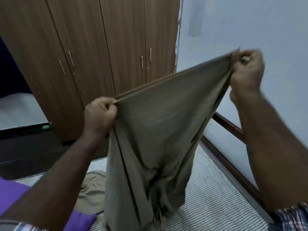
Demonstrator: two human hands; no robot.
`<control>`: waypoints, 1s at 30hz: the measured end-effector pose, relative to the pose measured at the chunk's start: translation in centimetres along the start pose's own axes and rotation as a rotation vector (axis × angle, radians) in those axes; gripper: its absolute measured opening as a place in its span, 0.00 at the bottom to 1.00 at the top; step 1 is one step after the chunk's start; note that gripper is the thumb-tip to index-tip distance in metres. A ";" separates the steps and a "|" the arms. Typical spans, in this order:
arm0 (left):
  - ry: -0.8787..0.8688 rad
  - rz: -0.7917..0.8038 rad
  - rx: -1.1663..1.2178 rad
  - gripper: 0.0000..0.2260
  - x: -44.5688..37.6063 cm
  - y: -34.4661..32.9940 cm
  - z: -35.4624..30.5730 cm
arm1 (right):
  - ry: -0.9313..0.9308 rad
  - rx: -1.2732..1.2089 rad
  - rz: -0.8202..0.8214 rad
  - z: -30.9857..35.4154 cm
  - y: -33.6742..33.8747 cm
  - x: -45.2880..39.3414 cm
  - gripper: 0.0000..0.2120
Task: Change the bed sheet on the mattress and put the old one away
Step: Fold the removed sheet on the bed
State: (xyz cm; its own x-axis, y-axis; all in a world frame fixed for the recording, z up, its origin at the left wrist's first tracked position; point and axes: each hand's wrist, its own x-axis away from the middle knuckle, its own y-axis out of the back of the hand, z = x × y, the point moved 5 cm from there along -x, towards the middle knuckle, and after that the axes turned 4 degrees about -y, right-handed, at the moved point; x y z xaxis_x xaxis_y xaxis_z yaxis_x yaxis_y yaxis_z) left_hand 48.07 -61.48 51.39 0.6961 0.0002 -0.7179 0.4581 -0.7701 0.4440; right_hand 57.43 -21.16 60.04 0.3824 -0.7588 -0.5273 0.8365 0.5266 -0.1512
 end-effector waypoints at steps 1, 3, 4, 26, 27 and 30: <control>-0.060 -0.094 0.053 0.11 -0.2 0.5 -0.9 | 0.080 -0.015 -0.046 1.6 -0.1 -0.7 0.10; -0.106 0.111 0.050 0.10 2.0 -1.9 -0.5 | 0.161 -0.027 -0.057 2.9 -0.7 -0.5 0.09; -0.047 0.383 -0.017 0.09 4.3 -4.3 0.9 | 0.138 0.023 -0.011 1.7 -1.4 0.2 0.09; 0.063 0.067 0.301 0.09 3.2 0.1 2.6 | 0.173 0.112 -0.083 0.1 -0.7 1.3 0.11; 0.113 0.166 0.355 0.10 3.9 -0.8 2.8 | 0.181 0.092 -0.094 0.2 -0.7 1.9 0.10; 0.388 0.661 0.344 0.09 9.2 -3.6 7.4 | -0.221 0.235 0.209 -8.2 -0.4 5.1 0.07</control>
State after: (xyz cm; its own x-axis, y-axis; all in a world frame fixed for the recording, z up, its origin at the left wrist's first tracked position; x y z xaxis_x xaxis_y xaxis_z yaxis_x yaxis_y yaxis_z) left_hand 48.76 -63.41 39.20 0.9317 -0.3480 -0.1041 -0.2609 -0.8404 0.4750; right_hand 55.88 -22.08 50.59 0.6086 -0.7220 -0.3292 0.7886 0.5963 0.1502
